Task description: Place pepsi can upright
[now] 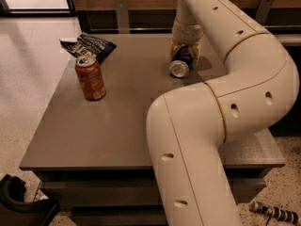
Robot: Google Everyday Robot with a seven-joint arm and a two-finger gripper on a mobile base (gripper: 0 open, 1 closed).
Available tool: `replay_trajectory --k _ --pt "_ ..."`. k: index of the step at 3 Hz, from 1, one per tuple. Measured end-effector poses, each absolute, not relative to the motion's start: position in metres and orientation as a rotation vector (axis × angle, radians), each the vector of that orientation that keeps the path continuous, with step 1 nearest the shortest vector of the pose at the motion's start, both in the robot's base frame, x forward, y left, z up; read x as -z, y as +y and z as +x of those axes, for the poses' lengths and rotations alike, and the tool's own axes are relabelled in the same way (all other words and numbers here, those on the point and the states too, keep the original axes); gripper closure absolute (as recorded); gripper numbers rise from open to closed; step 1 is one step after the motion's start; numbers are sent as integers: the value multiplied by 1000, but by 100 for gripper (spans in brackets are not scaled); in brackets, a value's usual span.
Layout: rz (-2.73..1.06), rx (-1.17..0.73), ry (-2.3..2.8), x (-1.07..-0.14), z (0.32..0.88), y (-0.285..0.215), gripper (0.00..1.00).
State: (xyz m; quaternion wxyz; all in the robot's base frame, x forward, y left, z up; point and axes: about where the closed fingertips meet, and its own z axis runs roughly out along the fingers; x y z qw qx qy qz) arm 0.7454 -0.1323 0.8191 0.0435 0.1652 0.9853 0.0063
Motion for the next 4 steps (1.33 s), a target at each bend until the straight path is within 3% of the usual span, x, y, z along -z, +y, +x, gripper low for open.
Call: replay_trajectory --k 1,3,4 --pt "505 -21 3010 -821 746 -132 100" --pt "510 -22 2997 -823 747 -136 100" --pt "572 -7 2912 -844 746 -169 100"
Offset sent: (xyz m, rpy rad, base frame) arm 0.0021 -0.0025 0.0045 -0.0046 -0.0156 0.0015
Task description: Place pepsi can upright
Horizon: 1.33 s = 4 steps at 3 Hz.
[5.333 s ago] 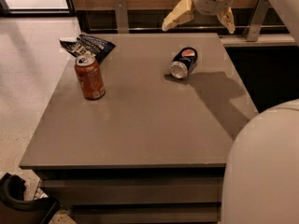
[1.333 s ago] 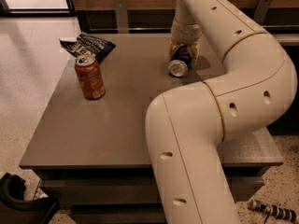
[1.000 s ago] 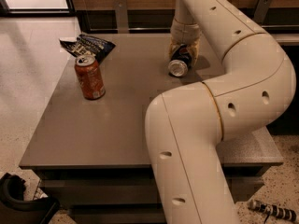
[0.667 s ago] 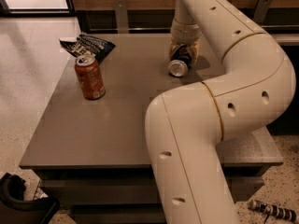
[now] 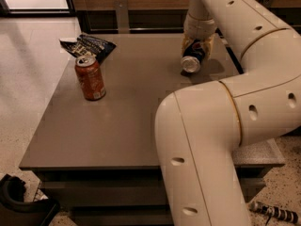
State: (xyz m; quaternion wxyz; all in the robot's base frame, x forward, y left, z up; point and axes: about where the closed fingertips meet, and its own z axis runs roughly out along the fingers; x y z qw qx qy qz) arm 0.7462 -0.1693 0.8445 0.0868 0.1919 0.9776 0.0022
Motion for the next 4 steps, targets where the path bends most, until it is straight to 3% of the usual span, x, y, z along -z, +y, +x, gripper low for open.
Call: replay_trajectory --k 2,4 --pt "633 -47 2743 -875 715 -248 100" --pt "244 -219 2448 -945 704 -268 100"
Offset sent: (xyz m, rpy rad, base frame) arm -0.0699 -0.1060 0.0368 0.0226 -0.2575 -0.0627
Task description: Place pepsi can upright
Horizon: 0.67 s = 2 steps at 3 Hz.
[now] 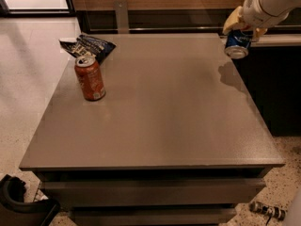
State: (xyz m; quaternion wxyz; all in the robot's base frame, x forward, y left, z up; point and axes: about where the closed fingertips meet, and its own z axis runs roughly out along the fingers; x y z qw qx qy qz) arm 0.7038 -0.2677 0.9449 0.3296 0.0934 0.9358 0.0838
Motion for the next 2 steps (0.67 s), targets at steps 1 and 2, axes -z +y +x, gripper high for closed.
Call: replay_trajectory --k 1,2 --pt "52 -375 2255 -986 708 -252 100" --pt "-82 -527 2123 -1005 706 -233 100"
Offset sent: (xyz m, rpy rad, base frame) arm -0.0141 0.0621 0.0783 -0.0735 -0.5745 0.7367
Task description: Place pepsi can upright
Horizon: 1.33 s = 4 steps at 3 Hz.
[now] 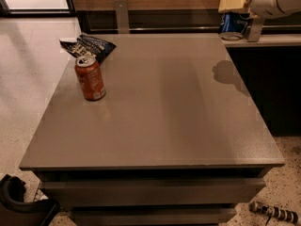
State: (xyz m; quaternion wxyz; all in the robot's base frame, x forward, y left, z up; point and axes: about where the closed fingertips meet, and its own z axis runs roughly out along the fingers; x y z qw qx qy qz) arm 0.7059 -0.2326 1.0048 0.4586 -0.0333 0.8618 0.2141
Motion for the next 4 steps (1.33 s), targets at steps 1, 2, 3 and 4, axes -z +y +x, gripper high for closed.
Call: replay_trajectory --k 1,2,3,4 --pt "-300 -624 1991 -1010 699 -202 100" --pt "-468 -617 1899 -1005 693 -176 100" --pt "-602 -598 1788 -999 689 -157 100" --pt "-736 -577 1655 -998 689 -142 100"
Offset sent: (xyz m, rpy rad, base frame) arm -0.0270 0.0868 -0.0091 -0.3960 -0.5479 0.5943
